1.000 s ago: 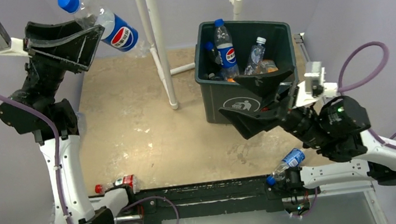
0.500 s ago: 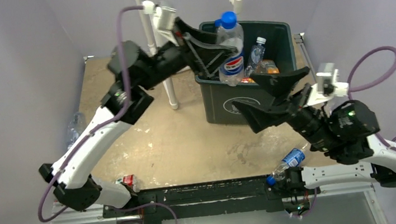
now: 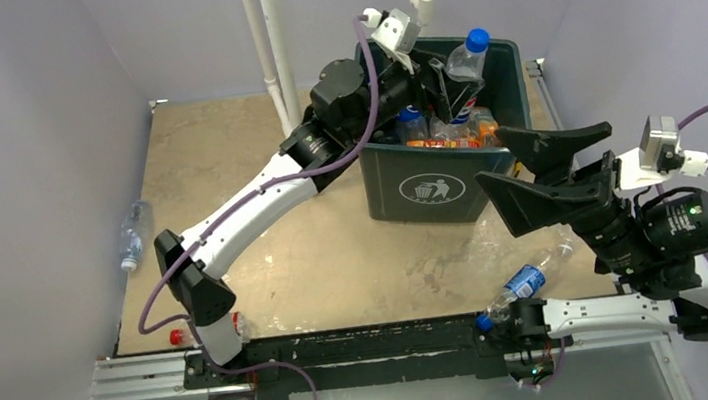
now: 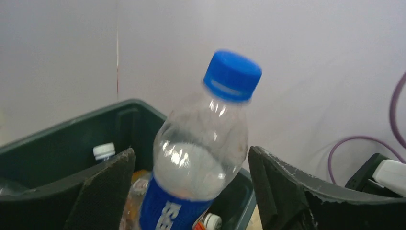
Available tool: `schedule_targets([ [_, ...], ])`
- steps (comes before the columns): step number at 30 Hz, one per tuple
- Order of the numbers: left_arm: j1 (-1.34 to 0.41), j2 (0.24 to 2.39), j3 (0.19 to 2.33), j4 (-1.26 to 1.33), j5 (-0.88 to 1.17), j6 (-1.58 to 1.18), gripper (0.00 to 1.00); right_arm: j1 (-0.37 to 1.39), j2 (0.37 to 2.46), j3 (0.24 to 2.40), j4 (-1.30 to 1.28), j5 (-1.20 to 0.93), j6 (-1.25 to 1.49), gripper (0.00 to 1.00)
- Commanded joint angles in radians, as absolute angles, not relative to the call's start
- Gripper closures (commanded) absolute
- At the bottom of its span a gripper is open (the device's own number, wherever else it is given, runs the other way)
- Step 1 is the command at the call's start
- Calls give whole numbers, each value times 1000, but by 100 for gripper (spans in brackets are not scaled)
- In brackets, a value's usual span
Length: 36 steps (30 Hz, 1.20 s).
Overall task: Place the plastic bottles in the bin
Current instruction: Place the plastic bottle in the trash bin.
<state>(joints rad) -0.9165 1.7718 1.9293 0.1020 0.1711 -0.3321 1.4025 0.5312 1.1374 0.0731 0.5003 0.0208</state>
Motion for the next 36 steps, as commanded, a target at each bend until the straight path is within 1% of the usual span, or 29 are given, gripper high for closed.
schedule_targets([
  [1,-916,1671,1888,152,43,-309,8,1407,556,1146,57,472,36,1],
  [4,-916,1491,1786,162,-30,-278,4,1407,569,1140,58,473,33,1],
  [7,-916,1322,1747,67,-116,-261,2,1407,584,1131,70,466,28,1],
  [9,-916,1212,1708,-28,-231,-256,1,1407,596,1124,80,456,23,1],
  [12,-916,1057,1619,-198,-495,-295,1,1407,608,1109,95,439,15,1],
  [15,-916,964,1543,-422,-809,-385,1,1408,625,1085,115,435,14,1],
  [18,-916,962,1534,-743,-1116,-538,1,1408,650,1061,142,423,14,1],
  [20,-914,985,1516,-965,-1289,-691,1,1408,672,1053,151,413,14,1],
  [21,-915,997,1490,-1102,-1356,-795,1,1407,685,1051,153,407,15,1],
  [22,-911,1011,1468,-1182,-1398,-859,1,1407,695,1050,155,398,16,1],
  [24,-874,1044,1432,-1279,-1412,-944,1,1407,708,1046,166,385,21,1],
  [26,-758,1078,1378,-1224,-1342,-852,1,1407,718,1041,181,372,27,1],
  [28,-556,1086,1290,-1043,-1183,-677,1,1407,726,1039,186,349,36,1],
  [30,-333,1082,1210,-896,-965,-570,1,1408,729,1033,194,331,44,1],
  [33,-81,1136,1141,-777,-737,-523,1,1408,719,1007,210,315,57,1],
  [34,-36,1179,1140,-770,-713,-532,1,1407,712,996,216,309,64,1],
  [36,-7,1277,1153,-781,-716,-560,1,1407,696,971,228,299,75,1],
])
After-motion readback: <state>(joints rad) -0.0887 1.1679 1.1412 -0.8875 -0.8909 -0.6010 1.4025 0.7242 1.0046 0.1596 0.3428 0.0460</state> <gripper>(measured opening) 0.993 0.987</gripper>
